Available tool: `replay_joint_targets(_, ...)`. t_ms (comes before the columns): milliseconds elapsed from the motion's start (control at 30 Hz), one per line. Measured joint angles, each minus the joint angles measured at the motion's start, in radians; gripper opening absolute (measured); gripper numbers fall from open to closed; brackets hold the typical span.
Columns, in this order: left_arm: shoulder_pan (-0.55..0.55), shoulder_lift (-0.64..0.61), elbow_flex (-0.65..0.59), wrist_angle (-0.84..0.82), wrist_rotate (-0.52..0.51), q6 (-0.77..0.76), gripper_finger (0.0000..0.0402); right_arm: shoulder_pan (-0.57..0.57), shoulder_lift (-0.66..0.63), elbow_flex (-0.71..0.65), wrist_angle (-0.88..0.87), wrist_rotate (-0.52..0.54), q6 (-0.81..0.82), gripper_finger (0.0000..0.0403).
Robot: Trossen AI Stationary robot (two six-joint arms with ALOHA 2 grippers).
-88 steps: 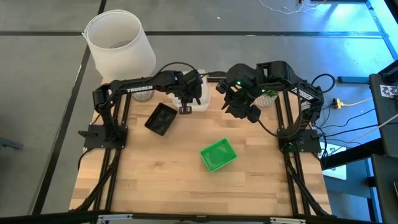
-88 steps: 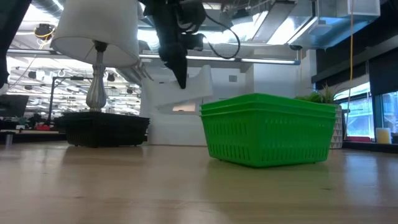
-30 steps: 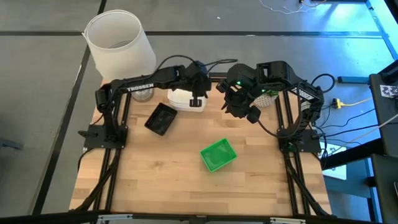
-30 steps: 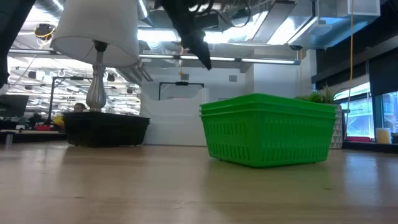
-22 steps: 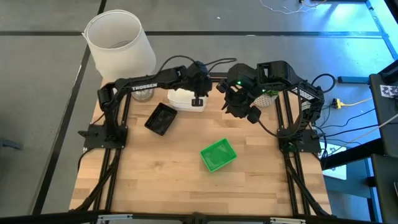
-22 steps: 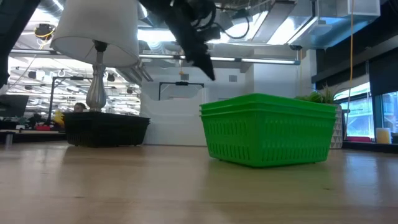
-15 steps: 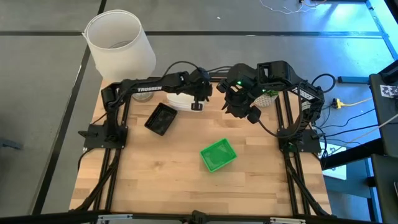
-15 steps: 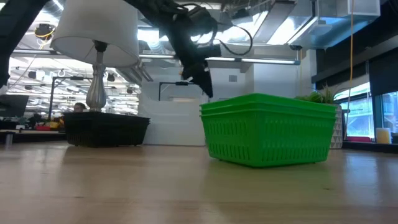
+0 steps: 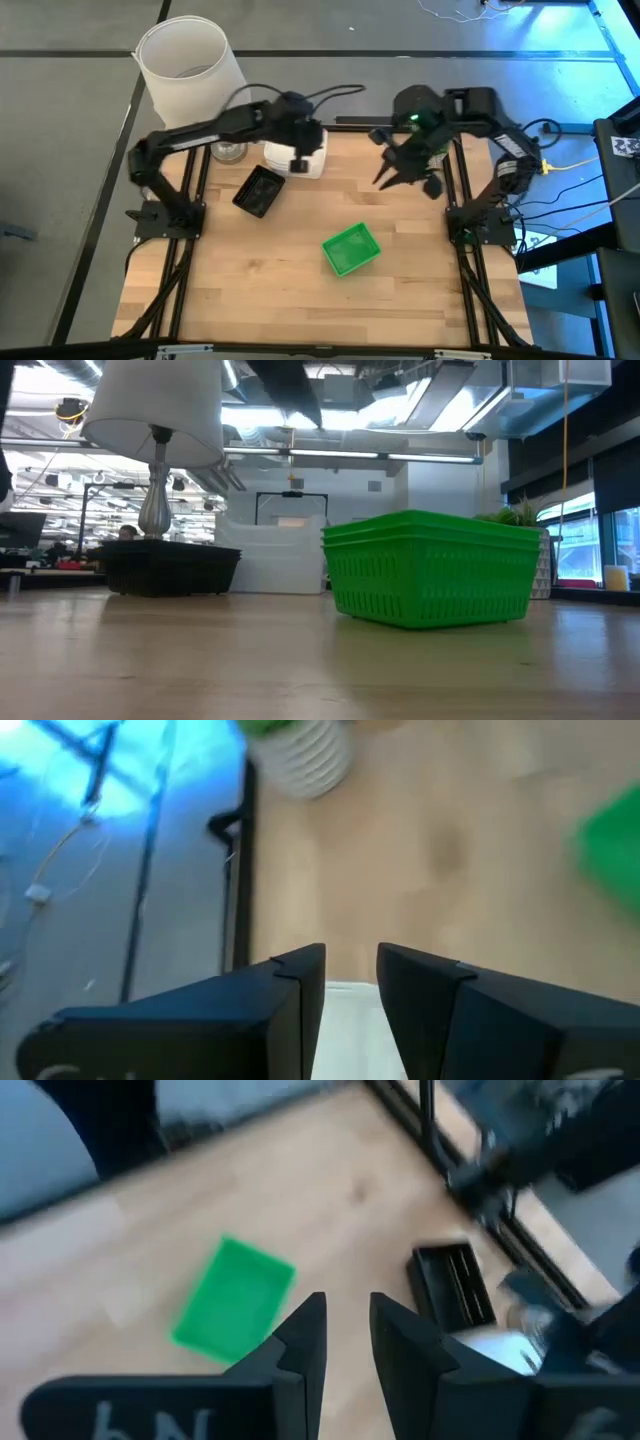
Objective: Stack baskets by color
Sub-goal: Return to Home Position
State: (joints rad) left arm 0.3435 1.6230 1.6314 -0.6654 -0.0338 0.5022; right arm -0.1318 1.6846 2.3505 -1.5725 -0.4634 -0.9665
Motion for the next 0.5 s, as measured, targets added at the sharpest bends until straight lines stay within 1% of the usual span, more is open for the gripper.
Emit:
replay_joint_targets(67, -0.027, -0.078, 0.000, -0.060, 0.032, 0.002, 0.0085, -0.012, -0.028, 0.000, 0.001, -0.056, 0.031, 0.0081)
replay_joint_targets(167, -0.075, -0.180, 0.002, -0.149, 0.033, -0.001, 0.0085, -0.016, -0.066, 0.000, 0.001, -0.088, 0.063, 0.0081)
replay_joint_targets(300, -0.137, -0.279, 0.000, -0.221, -0.010, -0.053, 0.0085, -0.016, -0.101, 0.000, 0.001, -0.092, 0.215, 0.0081)
replay_joint_targets(400, -0.186, -0.354, 0.000, -0.278, -0.049, -0.104, 0.0085, -0.016, -0.102, 0.000, 0.001, -0.088, 0.340, 0.0081)
replay_joint_targets(500, -0.228, -0.411, 0.000, -0.323, -0.074, -0.163, 0.0074, -0.016, -0.100, 0.000, 0.001, -0.034, 0.454, 0.0074)
